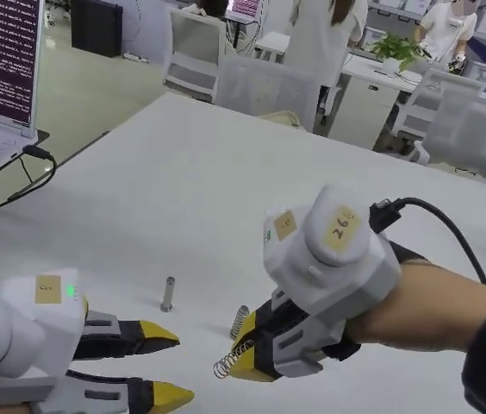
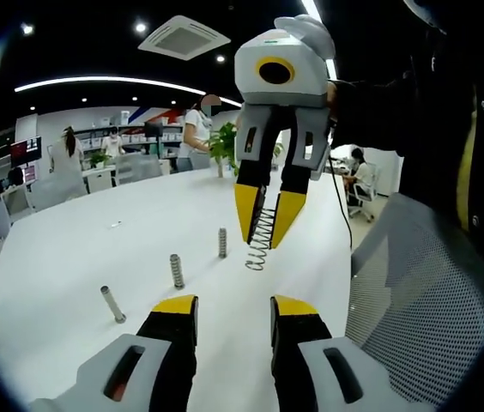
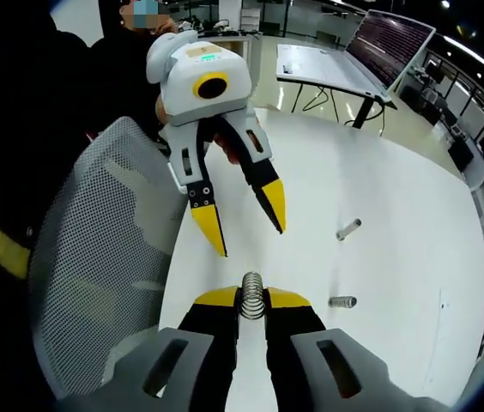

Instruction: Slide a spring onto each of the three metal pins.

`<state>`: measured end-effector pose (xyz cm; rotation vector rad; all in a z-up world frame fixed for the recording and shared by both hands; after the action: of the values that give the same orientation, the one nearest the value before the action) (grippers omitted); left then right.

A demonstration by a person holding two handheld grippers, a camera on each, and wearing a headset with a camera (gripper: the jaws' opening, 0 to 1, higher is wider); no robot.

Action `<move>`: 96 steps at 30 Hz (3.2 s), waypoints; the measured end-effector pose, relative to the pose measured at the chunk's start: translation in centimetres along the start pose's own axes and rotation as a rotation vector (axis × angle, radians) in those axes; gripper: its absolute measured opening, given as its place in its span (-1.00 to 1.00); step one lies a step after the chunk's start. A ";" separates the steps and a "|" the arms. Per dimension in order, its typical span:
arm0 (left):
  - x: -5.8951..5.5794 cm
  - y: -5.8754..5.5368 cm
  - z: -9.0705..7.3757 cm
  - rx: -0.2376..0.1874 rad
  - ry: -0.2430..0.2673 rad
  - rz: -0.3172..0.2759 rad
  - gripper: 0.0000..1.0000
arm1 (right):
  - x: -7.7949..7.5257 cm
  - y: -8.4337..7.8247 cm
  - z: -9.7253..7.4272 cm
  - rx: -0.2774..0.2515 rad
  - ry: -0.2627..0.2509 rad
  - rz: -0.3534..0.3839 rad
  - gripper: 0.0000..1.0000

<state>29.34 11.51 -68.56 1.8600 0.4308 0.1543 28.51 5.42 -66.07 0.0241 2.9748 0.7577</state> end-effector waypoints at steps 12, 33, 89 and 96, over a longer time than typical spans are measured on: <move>0.6 -0.7 -1.4 -0.013 0.067 -0.046 0.00 | -0.4 0.3 0.4 0.007 0.000 0.001 -0.83; 1.6 -2.3 -3.1 0.020 0.157 -0.032 0.40 | -3.1 1.4 0.1 0.016 -0.025 -0.014 -0.83; 2.2 -4.6 -3.9 0.060 0.224 -0.067 0.41 | -13.8 4.1 6.1 0.149 0.018 -0.076 -0.83; 2.3 -4.7 -3.9 0.065 0.225 -0.074 0.40 | -14.5 4.0 7.1 0.164 0.033 -0.068 -0.83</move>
<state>29.18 17.06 -71.96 1.8947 0.6654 0.3045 43.45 11.81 -69.48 -0.0813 3.0433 0.5111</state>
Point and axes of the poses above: the centre of the closed fingertips' face, and the gripper's own axes: z roughly forward along the fingers, x roughly to its left, y roughly out of its top, the point moved 2 cm from there along -z, roughly backward along the fingers, and after that the axes turned 5 degrees about -z, right-handed, at the moved point
